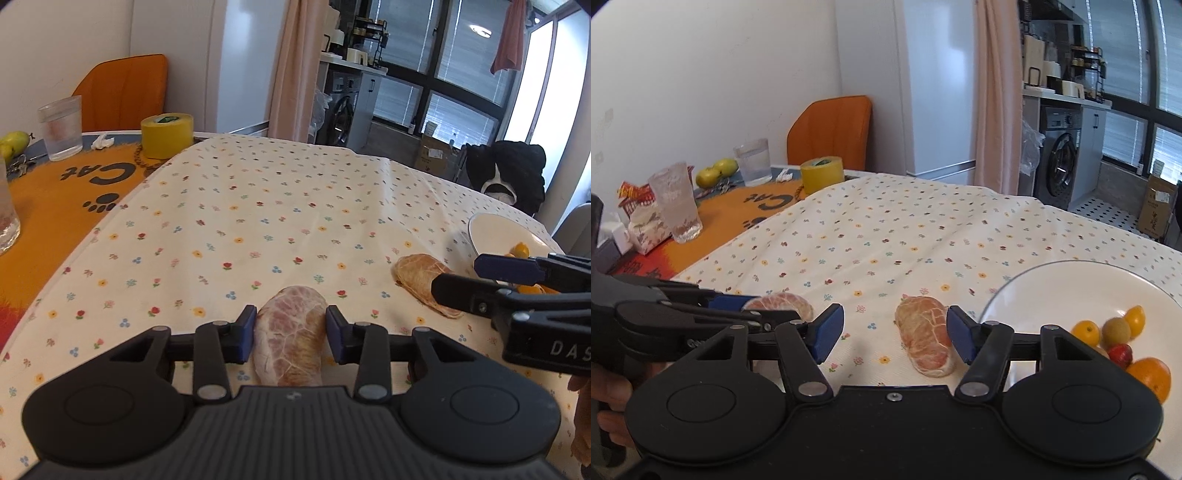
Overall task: Organize fruits
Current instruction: 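Grasp the other pomelo segment with the right tool while the left tool holds its segment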
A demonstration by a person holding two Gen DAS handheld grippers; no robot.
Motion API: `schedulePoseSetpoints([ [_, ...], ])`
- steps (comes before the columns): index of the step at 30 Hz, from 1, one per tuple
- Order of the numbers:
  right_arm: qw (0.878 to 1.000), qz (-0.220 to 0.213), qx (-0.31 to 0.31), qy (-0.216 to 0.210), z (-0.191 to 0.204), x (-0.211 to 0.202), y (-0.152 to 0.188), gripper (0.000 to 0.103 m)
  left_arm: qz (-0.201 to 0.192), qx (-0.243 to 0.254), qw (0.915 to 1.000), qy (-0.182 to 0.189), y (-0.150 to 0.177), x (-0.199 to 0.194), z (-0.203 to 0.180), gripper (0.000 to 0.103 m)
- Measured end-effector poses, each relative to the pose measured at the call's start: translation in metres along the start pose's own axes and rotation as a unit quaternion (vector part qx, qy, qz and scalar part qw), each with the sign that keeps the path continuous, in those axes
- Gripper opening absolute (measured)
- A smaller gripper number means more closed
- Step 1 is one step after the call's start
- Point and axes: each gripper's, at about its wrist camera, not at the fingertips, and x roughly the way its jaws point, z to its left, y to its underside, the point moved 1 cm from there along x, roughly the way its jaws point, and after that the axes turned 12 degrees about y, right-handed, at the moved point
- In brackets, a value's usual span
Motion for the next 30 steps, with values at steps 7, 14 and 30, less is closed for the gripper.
schedulePoseSetpoints([
  [7, 0.998, 0.009, -0.052, 0.030, 0.018, 0.011, -0.009, 0.061, -0.008, -0.020, 0.9998, -0.006, 0.001, -0.011, 0.015, 0.038],
  [14, 0.995, 0.021, -0.080, 0.050, 0.022, 0.023, -0.018, 0.062, -0.014, -0.026, 0.9995, -0.006, 0.003, -0.020, 0.022, 0.038],
  [30, 0.981, 0.117, -0.149, 0.031, 0.025, 0.054, -0.021, 0.059, -0.028, -0.043, 0.9986, -0.015, 0.002, -0.031, 0.030, 0.038],
])
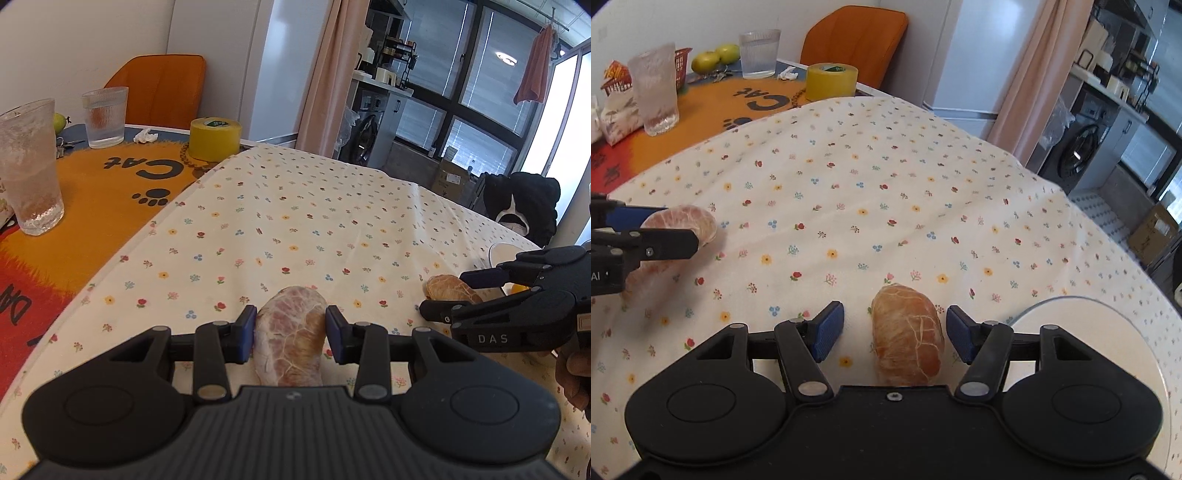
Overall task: Organize fruits
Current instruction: 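Grasp the other pomelo segment with the right tool while the left tool holds its segment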
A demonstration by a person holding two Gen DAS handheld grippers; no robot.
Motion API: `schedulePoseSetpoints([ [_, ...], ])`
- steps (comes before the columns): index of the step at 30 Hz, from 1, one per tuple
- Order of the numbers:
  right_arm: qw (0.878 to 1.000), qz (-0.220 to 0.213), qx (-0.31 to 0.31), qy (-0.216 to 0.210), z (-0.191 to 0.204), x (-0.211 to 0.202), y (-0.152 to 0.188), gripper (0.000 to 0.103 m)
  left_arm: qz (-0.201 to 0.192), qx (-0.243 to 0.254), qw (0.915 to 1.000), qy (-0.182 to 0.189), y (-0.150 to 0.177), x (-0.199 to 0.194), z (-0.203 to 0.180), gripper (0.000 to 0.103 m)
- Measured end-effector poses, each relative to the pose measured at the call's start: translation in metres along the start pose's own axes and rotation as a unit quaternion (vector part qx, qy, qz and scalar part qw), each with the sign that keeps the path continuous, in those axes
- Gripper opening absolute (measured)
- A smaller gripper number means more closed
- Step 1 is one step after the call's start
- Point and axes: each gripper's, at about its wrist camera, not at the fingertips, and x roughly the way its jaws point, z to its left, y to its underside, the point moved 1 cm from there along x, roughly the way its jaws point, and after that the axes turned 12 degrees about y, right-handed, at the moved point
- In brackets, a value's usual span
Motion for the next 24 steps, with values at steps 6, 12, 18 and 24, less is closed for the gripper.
schedulePoseSetpoints([
  [6, 1.000, -0.007, 0.004, 0.000, 0.000, -0.009, 0.007, 0.043, -0.001, -0.005, 1.0000, -0.001, 0.003, -0.005, 0.003, 0.038],
  [12, 1.000, -0.011, 0.016, -0.015, 0.002, -0.018, 0.013, 0.036, -0.002, -0.006, 1.0000, 0.003, 0.004, -0.007, 0.002, 0.038],
  [18, 0.999, -0.002, 0.032, -0.034, 0.000, -0.016, 0.019, 0.043, -0.002, -0.003, 1.0000, 0.007, 0.008, -0.011, -0.001, 0.038],
  [24, 0.999, -0.011, 0.035, -0.033, 0.000, -0.017, 0.021, 0.034, -0.001, -0.004, 1.0000, 0.008, 0.009, -0.010, -0.003, 0.038],
])
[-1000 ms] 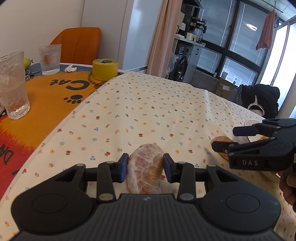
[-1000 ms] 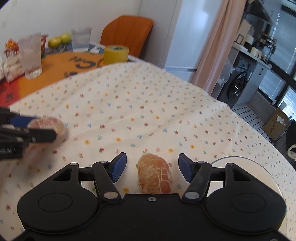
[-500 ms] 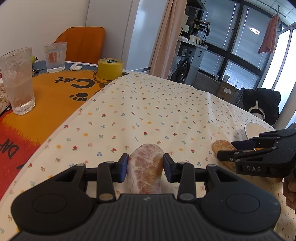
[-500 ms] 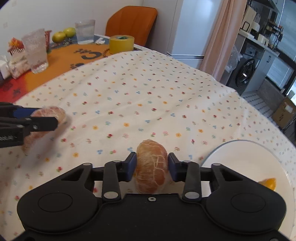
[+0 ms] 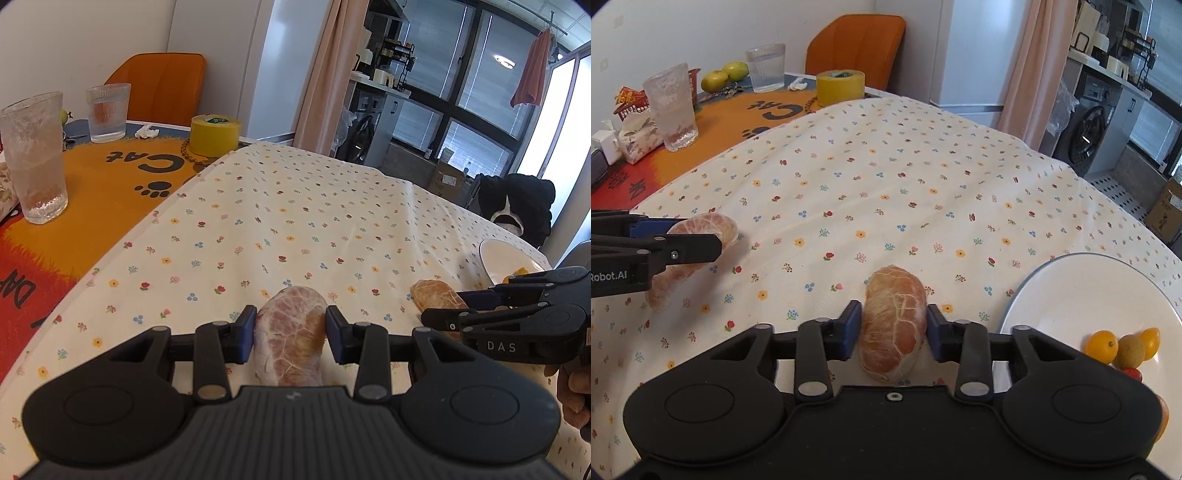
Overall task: Organize fruits
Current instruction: 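Carry both pomelo segments over the plate and open both tools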
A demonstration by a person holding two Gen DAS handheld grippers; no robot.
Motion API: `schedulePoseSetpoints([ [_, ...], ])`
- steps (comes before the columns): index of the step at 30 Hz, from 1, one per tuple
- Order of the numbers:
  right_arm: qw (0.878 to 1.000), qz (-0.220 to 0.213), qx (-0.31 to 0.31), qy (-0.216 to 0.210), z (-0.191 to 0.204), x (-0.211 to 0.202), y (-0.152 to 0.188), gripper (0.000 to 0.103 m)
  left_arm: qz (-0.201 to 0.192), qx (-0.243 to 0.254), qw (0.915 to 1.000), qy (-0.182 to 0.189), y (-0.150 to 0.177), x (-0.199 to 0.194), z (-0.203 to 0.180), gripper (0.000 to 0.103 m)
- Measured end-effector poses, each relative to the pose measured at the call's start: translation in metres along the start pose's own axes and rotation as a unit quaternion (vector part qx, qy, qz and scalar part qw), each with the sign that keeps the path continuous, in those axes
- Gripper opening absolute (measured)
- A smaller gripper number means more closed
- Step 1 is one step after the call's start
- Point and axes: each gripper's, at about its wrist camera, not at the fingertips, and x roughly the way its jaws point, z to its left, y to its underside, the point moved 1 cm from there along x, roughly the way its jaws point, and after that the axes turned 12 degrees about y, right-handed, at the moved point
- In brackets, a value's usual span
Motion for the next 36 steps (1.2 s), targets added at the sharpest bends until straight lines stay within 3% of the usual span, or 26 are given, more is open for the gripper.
schedulePoseSetpoints([
  [8, 1.000, -0.021, 0.020, -0.008, -0.006, -0.013, 0.004, 0.025, -0.006, 0.006, 1.0000, 0.004, -0.002, -0.001, -0.007, 0.038],
  [17, 0.997, -0.055, 0.048, -0.016, -0.019, -0.037, 0.007, 0.023, -0.014, 0.021, 0.9996, 0.015, -0.006, -0.006, -0.026, 0.038],
  [36, 0.988, -0.099, 0.112, 0.045, -0.088, -0.083, 0.029, 0.023, -0.027, 0.067, 0.9958, 0.056, -0.023, 0.001, -0.086, 0.038],
])
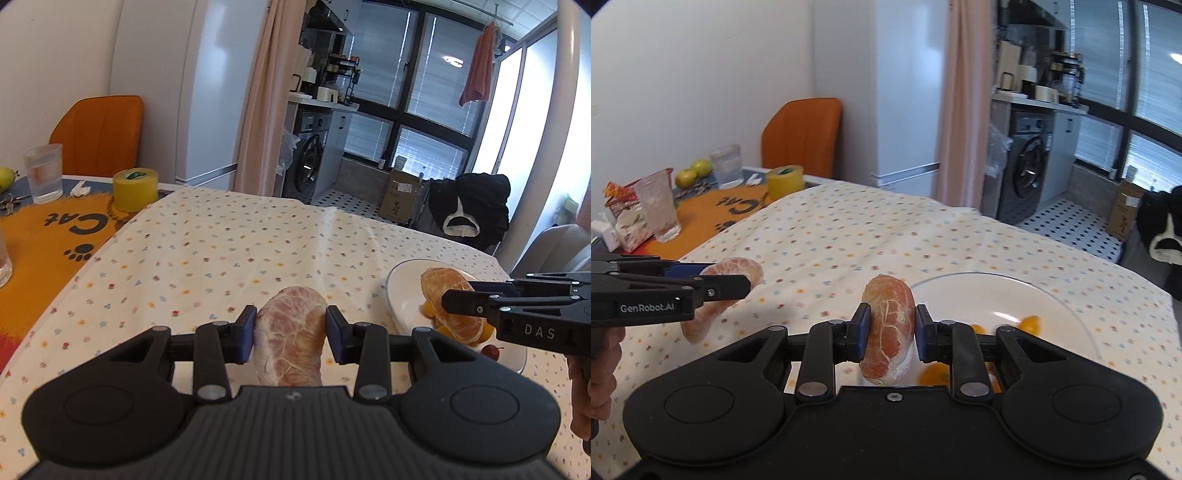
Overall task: Organize fruits
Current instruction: 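Carry both pomelo segments over the plate and open both tools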
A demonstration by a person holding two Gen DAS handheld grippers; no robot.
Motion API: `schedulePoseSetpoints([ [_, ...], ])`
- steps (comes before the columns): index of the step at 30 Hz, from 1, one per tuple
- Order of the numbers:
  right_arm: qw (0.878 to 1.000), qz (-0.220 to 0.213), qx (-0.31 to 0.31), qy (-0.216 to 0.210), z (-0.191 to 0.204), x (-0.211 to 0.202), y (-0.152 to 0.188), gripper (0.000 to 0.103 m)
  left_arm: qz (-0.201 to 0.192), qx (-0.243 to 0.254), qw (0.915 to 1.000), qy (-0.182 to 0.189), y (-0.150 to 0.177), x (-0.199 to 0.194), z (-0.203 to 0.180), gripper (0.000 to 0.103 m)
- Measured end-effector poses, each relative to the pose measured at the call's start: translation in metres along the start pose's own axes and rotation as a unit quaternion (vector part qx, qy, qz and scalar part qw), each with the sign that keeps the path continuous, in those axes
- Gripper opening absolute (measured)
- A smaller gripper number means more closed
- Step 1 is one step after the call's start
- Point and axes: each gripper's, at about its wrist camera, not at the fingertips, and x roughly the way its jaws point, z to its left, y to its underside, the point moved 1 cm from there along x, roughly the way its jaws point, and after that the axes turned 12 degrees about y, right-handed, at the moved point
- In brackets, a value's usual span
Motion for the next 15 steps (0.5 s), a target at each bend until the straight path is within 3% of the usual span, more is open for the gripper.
schedulePoseSetpoints([
  [15, 0.998, -0.002, 0.045, 0.053, -0.063, -0.006, 0.017, 0.023, 0.006, 0.030, 0.9991, 0.029, -0.015, 0.028, -0.040, 0.038],
])
